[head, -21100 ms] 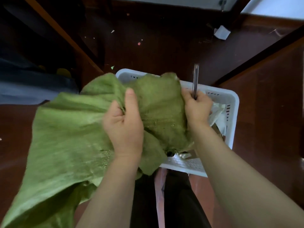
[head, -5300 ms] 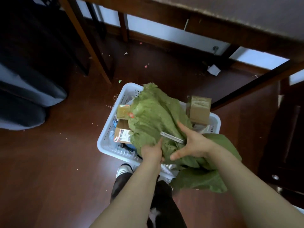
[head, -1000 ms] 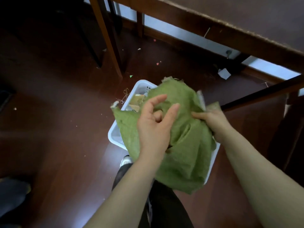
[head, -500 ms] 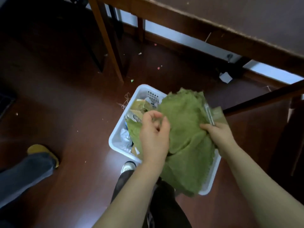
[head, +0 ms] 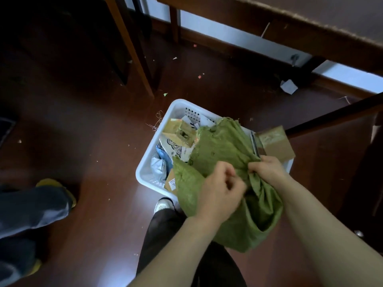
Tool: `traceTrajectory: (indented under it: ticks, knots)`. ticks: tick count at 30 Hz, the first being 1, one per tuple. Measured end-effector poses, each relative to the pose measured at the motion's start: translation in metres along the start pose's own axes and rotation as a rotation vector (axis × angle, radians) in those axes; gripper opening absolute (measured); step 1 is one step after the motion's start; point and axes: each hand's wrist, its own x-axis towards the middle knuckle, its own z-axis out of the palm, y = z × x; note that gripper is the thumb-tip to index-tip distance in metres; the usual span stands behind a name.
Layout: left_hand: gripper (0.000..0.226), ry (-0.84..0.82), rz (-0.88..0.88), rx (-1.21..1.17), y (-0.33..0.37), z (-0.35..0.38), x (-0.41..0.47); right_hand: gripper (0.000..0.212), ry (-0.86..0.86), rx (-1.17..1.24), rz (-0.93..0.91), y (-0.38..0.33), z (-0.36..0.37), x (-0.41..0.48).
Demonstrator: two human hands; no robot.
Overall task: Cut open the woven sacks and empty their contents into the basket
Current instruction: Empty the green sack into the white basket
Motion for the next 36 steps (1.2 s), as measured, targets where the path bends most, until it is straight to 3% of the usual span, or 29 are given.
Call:
traceTrajectory:
  ticks: [3,5,8,13,16,19,20,24,25,28,32,36]
  knots:
    - [0.016,0.294,-0.229,0.002,-0.027,-0.02,0.029,0.018,-0.003,-0.043,0.048,0.011,-0.017,0.005]
    - [0.029,0.318,-0.394,0.038,-0.05,-0.03,0.056,0.023,0.037,-0.05,0.079,0.021,-0.029,0.016]
    - [0.042,0.183,-0.526,0.094,-0.088,-0.025,0.092,0.025,0.115,-0.082,0.12,0.036,-0.039,0.035]
    - [0.048,-0.054,-0.575,0.075,-0.128,0.016,0.127,0.031,0.172,-0.108,0.128,0.065,-0.04,0.07]
    - [0.046,-0.026,-0.641,-0.139,-0.144,0.03,0.139,0.032,0.244,-0.071,0.119,0.083,-0.039,0.086]
    - [0.036,-0.046,-0.649,-0.172,-0.144,0.035,0.136,0.027,0.328,0.077,0.139,0.092,-0.038,0.099]
    - [0.045,-0.11,-0.688,-0.23,-0.141,0.036,0.134,0.021,0.323,0.15,0.166,0.089,-0.038,0.101]
    - [0.062,-0.42,-0.842,-0.439,-0.137,0.039,0.129,0.028,0.095,0.671,0.116,0.078,-0.029,0.097]
    - [0.065,-0.468,-0.848,-0.423,-0.138,0.04,0.13,0.03,0.043,0.664,0.088,0.078,-0.027,0.097]
    - [0.06,-0.523,-0.826,-0.321,-0.14,0.05,0.136,0.071,0.029,0.506,0.148,0.076,-0.023,0.104]
    - [0.026,-0.279,-0.668,0.101,-0.147,0.063,0.143,0.049,0.104,0.464,0.078,0.069,-0.019,0.118]
    - [0.025,-0.204,-0.556,0.397,-0.148,0.049,0.148,0.043,0.337,0.395,0.035,0.073,-0.029,0.134]
